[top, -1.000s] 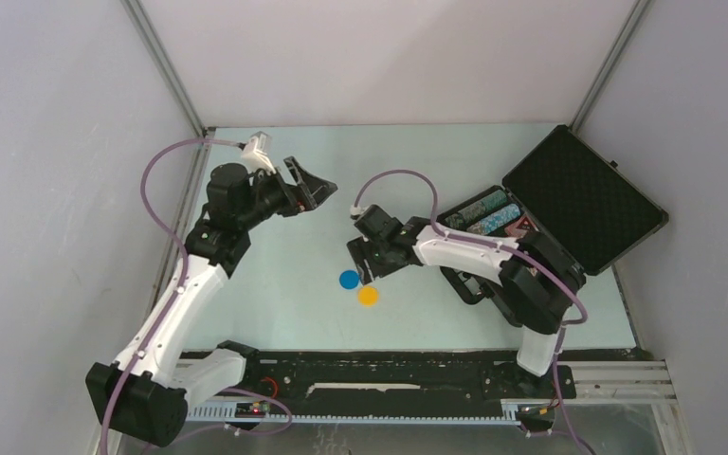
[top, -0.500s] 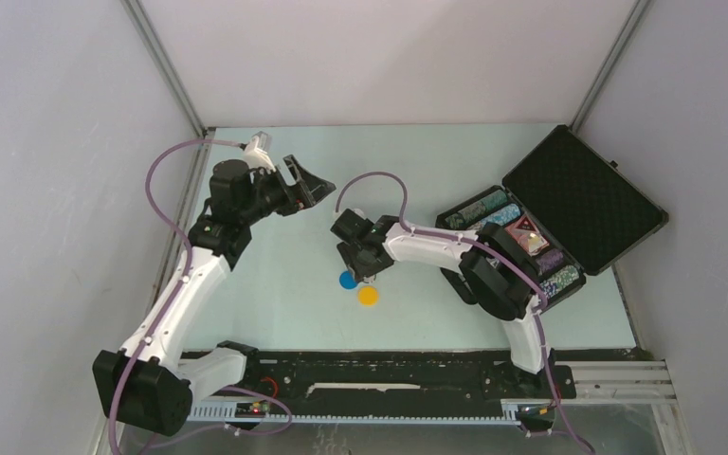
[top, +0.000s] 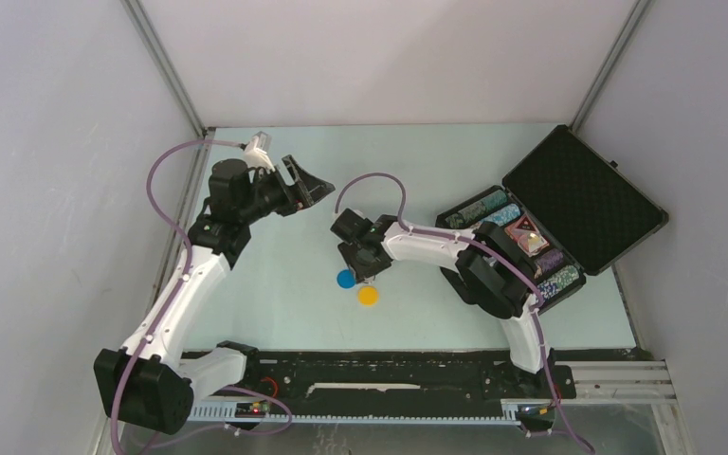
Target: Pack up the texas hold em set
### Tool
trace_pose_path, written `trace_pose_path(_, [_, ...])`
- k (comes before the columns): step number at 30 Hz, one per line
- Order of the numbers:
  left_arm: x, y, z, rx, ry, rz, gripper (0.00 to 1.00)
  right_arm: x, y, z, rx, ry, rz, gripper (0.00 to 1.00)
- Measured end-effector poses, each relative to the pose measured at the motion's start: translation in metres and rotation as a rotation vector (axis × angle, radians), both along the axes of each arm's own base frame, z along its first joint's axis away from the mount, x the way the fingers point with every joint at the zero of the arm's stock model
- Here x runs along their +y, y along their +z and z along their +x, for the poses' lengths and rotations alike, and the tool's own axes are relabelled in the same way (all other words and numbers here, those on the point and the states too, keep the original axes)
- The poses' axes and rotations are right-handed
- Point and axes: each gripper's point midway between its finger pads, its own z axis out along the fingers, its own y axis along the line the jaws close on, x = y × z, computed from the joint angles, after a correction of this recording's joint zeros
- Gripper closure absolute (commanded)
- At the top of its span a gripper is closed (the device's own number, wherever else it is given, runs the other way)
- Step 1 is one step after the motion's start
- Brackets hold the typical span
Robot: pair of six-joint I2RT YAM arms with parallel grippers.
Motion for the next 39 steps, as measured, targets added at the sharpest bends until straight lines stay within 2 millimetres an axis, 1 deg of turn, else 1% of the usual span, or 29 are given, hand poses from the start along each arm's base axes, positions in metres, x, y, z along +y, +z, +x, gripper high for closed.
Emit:
trace_pose_path(4, [0.0, 0.0, 0.0, 0.0, 0.001, -0.001, 0.18, -0.001, 0.0, 0.001, 0.003, -0.004, 0.003, 0.43])
trace_pose_path(5, [0.0, 0.0, 0.0, 0.0, 0.001, -0.001, 0.2, -0.001, 0.0, 0.002, 0.003, -0.005, 0.003, 0.44])
trace_pose_path(8, [0.0, 0.0, 0.0, 0.001, 0.001, -0.002, 0.23, -0.002, 0.0, 0.002, 0.005, -0.007, 0.003, 0.47])
trace_pose_path(11, [0.0, 0.0, 0.0, 0.003, 0.0, -0.005, 0.24, -0.002, 0.0, 0.003, 0.006, -0.008, 0.005, 0.51])
trace_pose_path(21, [0.0, 0.004, 0.001, -0.009, -0.002, -0.011, 0.23, -0.005, 0.001, 0.004, -0.007, -0.014, 0.02, 0.53])
trace_pose_path(23, [0.0, 0.004, 0.001, -0.011, -0.002, -0.012, 0.23, -0.008, 0.002, 0.004, -0.019, -0.019, 0.019, 0.54])
trace_pose_path(28, [0.0, 0.005, 0.002, -0.017, 0.0, -0.015, 0.18, -0.029, 0.004, 0.0, -0.041, -0.036, -0.002, 0.55])
trace_pose_path(33, [0.002, 0.01, 0.005, -0.021, 0.012, -0.038, 0.15, -0.046, 0.02, -0.004, -0.078, -0.046, 0.024, 0.55])
trace_pose_path(37, [-0.003, 0.008, 0.01, -0.001, -0.012, -0.076, 0.15, -0.062, 0.043, -0.007, -0.131, -0.054, 0.082, 0.55])
trace_pose_path(39, [-0.01, 0.002, 0.014, 0.035, -0.041, -0.108, 0.15, -0.073, 0.057, -0.007, -0.165, -0.064, 0.127, 0.52])
